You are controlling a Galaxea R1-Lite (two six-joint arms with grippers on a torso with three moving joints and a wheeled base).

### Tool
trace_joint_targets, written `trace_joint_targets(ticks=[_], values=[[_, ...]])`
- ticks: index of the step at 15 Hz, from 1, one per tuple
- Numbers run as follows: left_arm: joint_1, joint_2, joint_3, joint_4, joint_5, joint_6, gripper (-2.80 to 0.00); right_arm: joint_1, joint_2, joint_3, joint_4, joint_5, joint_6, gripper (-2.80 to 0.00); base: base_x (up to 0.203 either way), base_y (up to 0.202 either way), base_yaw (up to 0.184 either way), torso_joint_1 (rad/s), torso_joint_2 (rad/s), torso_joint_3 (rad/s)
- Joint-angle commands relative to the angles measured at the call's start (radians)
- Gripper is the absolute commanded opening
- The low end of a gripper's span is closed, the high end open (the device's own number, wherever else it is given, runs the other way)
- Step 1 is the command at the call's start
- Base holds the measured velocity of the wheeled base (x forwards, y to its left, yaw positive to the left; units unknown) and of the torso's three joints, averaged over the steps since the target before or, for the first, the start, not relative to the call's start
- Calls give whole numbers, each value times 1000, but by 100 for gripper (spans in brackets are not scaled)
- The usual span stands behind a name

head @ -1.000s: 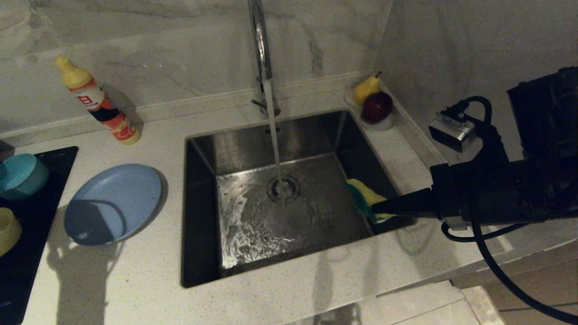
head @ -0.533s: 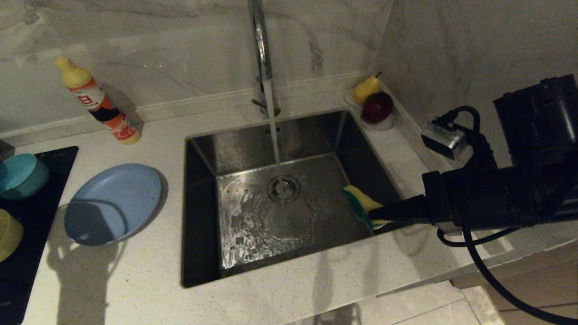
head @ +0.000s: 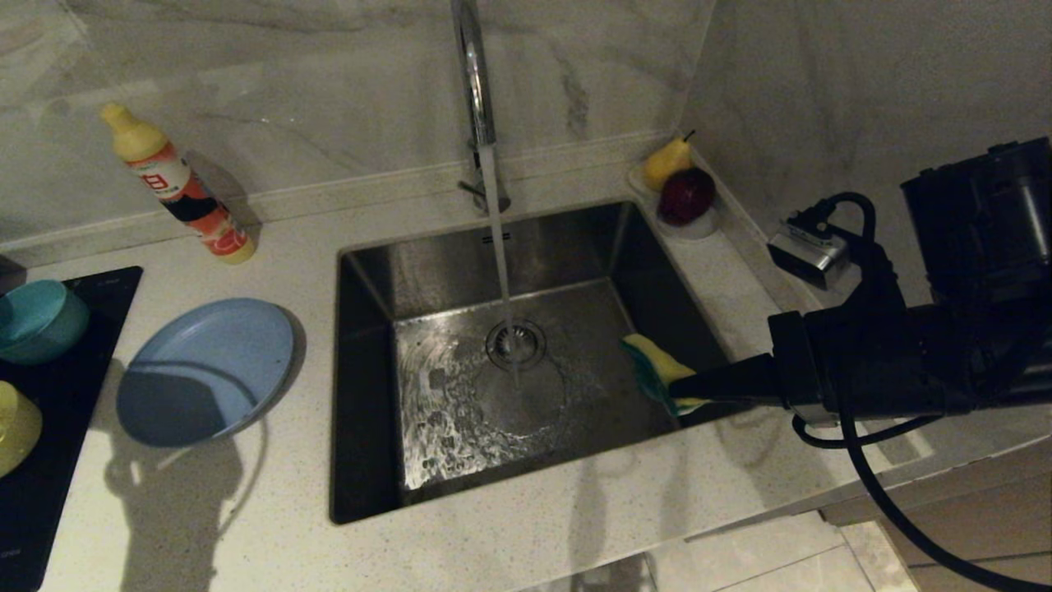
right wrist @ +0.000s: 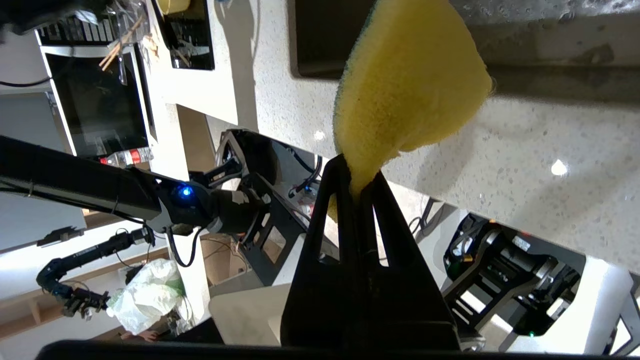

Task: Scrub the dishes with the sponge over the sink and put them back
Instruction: Place the bowl on the table, then wash the plate

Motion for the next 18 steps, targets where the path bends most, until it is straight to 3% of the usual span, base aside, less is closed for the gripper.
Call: trace_joint_targets(ticks=[1,3,5,7,13,14,15,18], values=[[-1,-97,13,20,-111,47,-280,1,-9,8,3,3,3,-280,0,0,0,0,0,0],[-39,-151,49,41,-190,117,-280,1,-14,8,3,3,3,-280,0,0,0,0,0,0],[-111,-165,56,125,-198,147,-280,1,-14,8,3,3,3,-280,0,0,0,0,0,0],[-163,-144,87,173,-205,251,-280,1,-14,10,7,2,3,-280,0,0,0,0,0,0],[-250,-57,175,176,-214,422,-280,1,-12,19,1,0,2,-280,0,0,0,0,0,0],[-251,-59,196,173,-234,462,-249,1,-14,20,1,0,2,-280,0,0,0,0,0,0],[-251,-68,206,172,-280,494,0,1,-15,20,1,0,2,-280,0,0,0,0,0,0],[-252,-53,199,175,-293,510,0,1,-14,23,1,0,2,-280,0,0,0,0,0,0]])
